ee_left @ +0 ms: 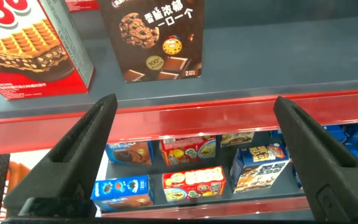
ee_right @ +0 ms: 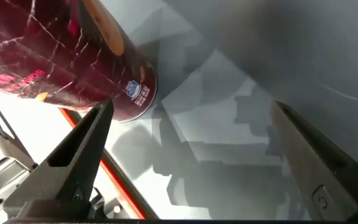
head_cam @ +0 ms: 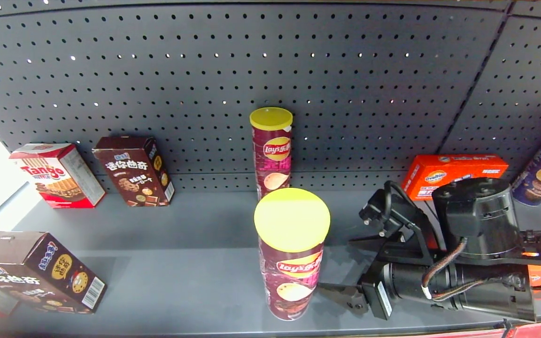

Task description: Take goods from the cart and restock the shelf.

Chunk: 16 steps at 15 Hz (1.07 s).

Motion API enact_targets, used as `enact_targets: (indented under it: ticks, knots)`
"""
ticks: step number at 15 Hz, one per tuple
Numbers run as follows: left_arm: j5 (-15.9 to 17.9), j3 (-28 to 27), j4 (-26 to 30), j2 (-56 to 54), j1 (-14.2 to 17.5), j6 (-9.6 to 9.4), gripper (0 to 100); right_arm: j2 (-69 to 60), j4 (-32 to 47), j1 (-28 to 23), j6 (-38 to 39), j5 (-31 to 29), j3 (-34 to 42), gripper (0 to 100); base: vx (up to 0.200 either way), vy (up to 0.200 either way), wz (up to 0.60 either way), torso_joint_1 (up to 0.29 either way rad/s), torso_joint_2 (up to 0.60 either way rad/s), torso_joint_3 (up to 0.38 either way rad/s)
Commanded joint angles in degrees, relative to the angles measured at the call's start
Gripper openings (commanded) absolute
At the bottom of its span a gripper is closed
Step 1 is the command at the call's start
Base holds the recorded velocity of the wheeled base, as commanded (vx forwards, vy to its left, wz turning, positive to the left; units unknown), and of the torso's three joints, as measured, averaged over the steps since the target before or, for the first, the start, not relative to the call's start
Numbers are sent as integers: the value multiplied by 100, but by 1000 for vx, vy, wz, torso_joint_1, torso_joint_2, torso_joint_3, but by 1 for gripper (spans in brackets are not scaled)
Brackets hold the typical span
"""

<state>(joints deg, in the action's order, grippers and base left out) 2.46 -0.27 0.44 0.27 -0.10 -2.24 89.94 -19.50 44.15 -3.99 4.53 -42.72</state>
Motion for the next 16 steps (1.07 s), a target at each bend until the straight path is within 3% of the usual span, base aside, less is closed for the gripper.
enact_targets:
  ticks: [1, 6, 16]
  knots:
    - [0, 0, 0, 8, 1, 5, 100, -38, -1, 41, -6, 4, 26, 100, 0, 0, 0, 0, 0, 0]
    - [-18, 0, 0, 17, 1, 31, 100, 6, -9, -232, 3, -5, -184, 100, 0, 0, 0, 0, 0, 0]
    - [-18, 0, 0, 8, 1, 40, 100, 85, -9, 32, 3, -5, -141, 100, 0, 0, 0, 0, 0, 0]
